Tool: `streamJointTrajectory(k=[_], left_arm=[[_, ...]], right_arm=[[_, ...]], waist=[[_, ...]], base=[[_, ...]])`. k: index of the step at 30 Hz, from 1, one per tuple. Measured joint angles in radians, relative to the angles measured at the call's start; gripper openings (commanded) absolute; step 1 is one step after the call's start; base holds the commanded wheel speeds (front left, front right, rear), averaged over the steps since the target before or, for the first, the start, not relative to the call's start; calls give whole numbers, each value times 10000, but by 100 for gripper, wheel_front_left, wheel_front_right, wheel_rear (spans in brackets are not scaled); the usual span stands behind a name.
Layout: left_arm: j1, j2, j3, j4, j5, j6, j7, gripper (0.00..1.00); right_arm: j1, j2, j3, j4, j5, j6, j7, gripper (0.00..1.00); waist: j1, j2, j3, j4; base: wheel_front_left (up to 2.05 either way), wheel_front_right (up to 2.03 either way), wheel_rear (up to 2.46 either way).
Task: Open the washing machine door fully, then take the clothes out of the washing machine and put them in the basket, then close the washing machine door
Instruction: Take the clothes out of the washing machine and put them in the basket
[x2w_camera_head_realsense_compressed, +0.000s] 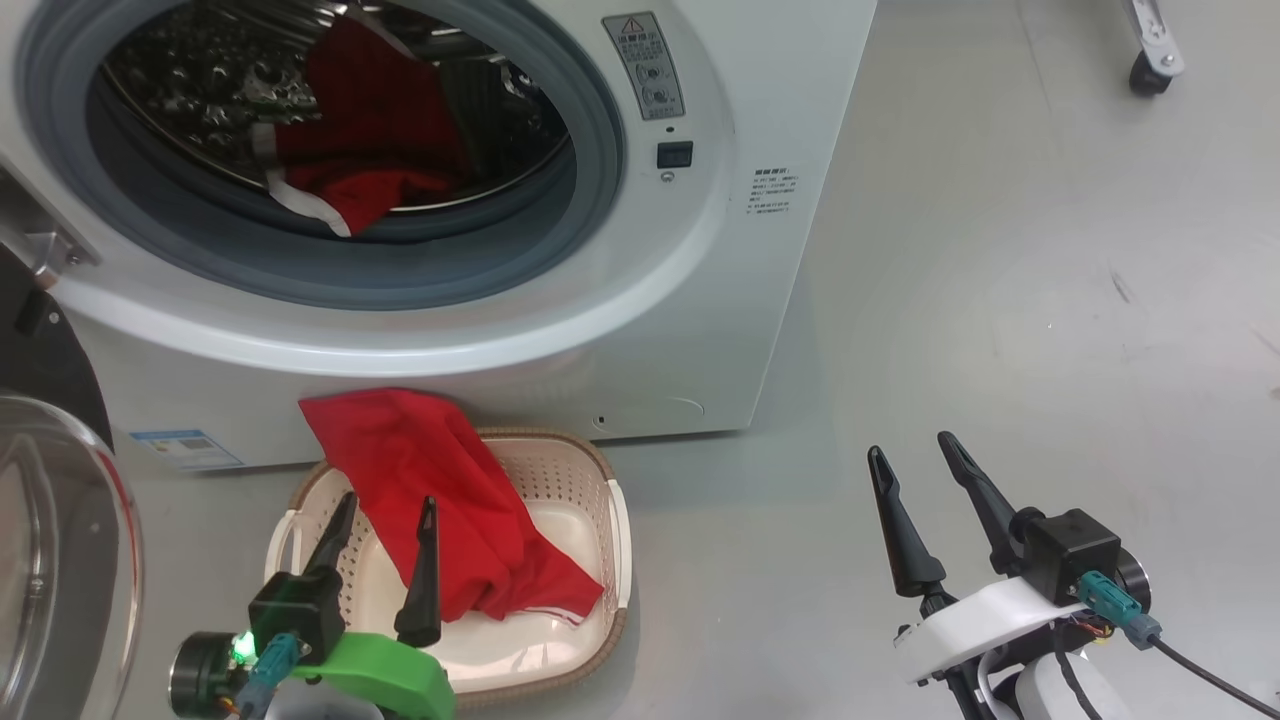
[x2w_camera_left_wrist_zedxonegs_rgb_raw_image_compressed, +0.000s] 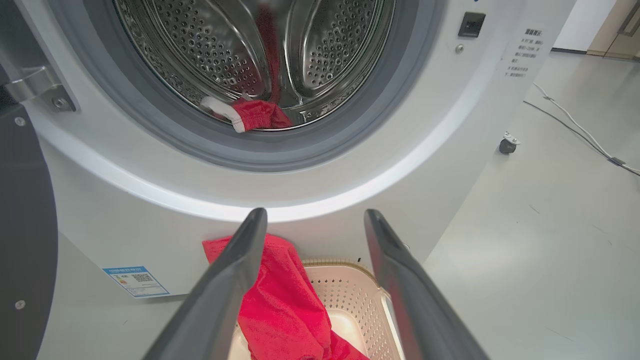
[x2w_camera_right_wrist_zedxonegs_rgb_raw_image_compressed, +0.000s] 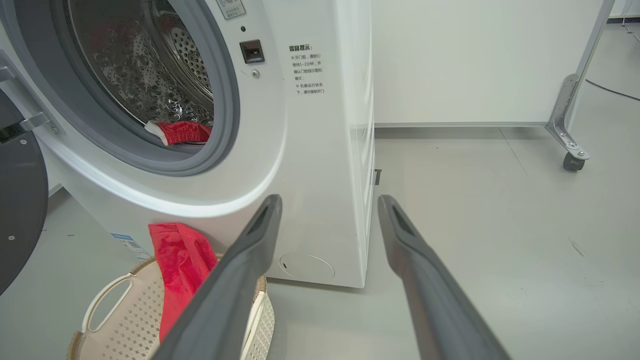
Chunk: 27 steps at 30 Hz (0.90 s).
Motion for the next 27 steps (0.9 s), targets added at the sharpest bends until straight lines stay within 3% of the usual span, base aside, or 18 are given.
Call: streamJointTrajectory(k=[8,27], left_arm=[[-325,4,-190,790,-163,-65,652,100],[-3149,-27,230,3035,-920,-268,1946,100]], right_arm=[[-117,0,58,-255,-2,0,0,100],[-1538,-8,226,-934,-4,15,-2,100]], waist=[[0,0,745,-126],[1,0,3073,-498]], base=[[0,0,0],[0,0,0]])
